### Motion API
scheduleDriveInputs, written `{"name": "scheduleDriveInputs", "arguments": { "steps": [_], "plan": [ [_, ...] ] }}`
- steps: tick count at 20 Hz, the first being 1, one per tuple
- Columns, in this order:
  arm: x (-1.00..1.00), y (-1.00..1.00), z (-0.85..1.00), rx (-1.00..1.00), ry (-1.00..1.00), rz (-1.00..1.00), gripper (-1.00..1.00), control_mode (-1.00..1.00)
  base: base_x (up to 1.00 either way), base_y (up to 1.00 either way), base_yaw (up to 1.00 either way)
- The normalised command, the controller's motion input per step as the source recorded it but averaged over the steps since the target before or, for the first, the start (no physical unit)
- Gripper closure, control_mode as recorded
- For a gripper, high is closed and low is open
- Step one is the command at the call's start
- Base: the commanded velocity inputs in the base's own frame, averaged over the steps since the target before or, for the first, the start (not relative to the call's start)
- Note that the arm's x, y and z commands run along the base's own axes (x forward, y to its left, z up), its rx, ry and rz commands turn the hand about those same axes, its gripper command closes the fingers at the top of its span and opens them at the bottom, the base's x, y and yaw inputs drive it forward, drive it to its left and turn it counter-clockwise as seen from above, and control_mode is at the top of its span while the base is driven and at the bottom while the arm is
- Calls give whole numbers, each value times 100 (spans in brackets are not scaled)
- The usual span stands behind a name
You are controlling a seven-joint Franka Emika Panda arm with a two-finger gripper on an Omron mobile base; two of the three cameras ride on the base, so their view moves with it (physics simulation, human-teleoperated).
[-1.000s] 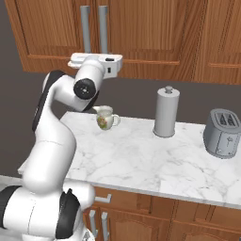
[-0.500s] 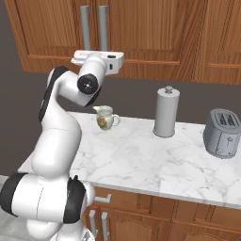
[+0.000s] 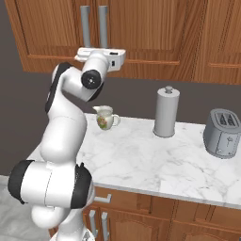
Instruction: Pick the sponge and sponge from the cabinet and place them on the counter.
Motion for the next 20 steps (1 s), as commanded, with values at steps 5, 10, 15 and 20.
{"name": "scheduleDriveInputs", "arguments": {
  "steps": [5, 10, 15, 20],
  "plan": [
    [38, 0, 0, 0, 0, 0, -100, -100, 0, 0, 0],
    [41, 0, -2, 0, 0, 0, 100, -100, 0, 0, 0],
    [39, 0, -5, 0, 4, 0, 100, -100, 0, 0, 0],
    [36, 0, 0, 0, 17, 1, 100, -100, 0, 0, 0]
  ]
}}
